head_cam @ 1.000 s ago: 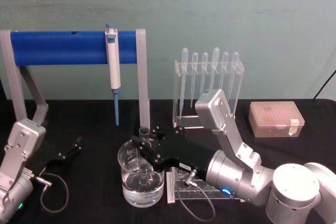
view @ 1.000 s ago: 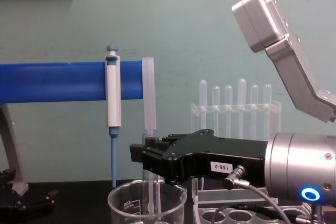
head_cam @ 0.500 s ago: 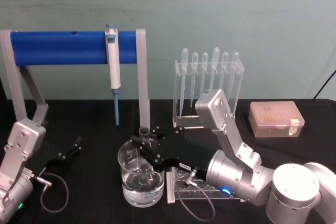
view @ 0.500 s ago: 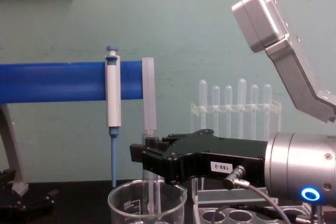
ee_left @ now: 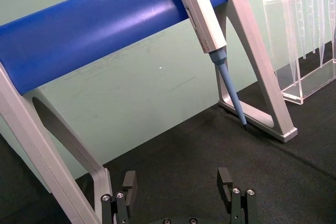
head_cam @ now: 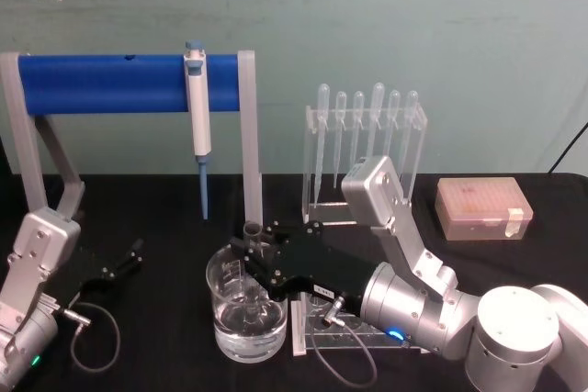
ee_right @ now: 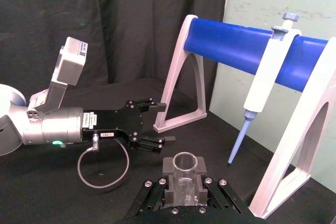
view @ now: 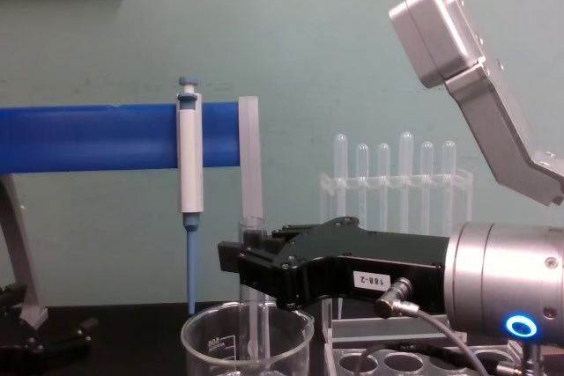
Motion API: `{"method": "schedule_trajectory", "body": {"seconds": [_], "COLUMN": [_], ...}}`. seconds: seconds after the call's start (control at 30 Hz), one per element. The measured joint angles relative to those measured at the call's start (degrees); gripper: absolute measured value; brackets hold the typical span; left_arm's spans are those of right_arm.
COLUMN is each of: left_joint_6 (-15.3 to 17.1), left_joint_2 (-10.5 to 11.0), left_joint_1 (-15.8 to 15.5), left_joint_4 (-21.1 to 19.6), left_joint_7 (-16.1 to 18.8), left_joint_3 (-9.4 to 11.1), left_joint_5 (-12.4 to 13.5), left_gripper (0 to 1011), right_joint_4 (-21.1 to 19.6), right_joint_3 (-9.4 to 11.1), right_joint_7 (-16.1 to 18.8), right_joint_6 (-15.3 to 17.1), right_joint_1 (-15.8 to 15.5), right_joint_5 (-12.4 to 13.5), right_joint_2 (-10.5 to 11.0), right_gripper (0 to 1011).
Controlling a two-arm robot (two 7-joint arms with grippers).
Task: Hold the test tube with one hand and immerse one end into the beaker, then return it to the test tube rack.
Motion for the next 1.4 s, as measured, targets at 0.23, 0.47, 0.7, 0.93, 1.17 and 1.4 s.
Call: {"method": "schedule_trajectory", "body": {"seconds": [0.23,0.47,0.7,0.93,1.17,1.4], "left_joint_6": [0.00,0.00,0.00,0.00,0.00,0.00], "left_joint_2": [0.00,0.00,0.00,0.00,0.00,0.00], "left_joint_1": [0.00,0.00,0.00,0.00,0.00,0.00], "left_joint_4": [0.00,0.00,0.00,0.00,0.00,0.00], "left_joint_7": [0.00,0.00,0.00,0.00,0.00,0.00], "left_joint_3": [0.00,0.00,0.00,0.00,0.00,0.00], "left_joint_5": [0.00,0.00,0.00,0.00,0.00,0.00], "left_gripper": [1000,1000,1000,1000,1000,1000], "right_joint_4": [0.00,0.00,0.00,0.00,0.00,0.00], "right_joint_3": [0.00,0.00,0.00,0.00,0.00,0.00], "right_joint_7": [0.00,0.00,0.00,0.00,0.00,0.00], "right_joint_6": [0.00,0.00,0.00,0.00,0.00,0.00], "right_joint_1": [0.00,0.00,0.00,0.00,0.00,0.00], "right_joint_5": [0.00,0.00,0.00,0.00,0.00,0.00], "right_joint_2": [0.00,0.00,0.00,0.00,0.00,0.00], "right_gripper": [226,226,226,226,226,226]}}
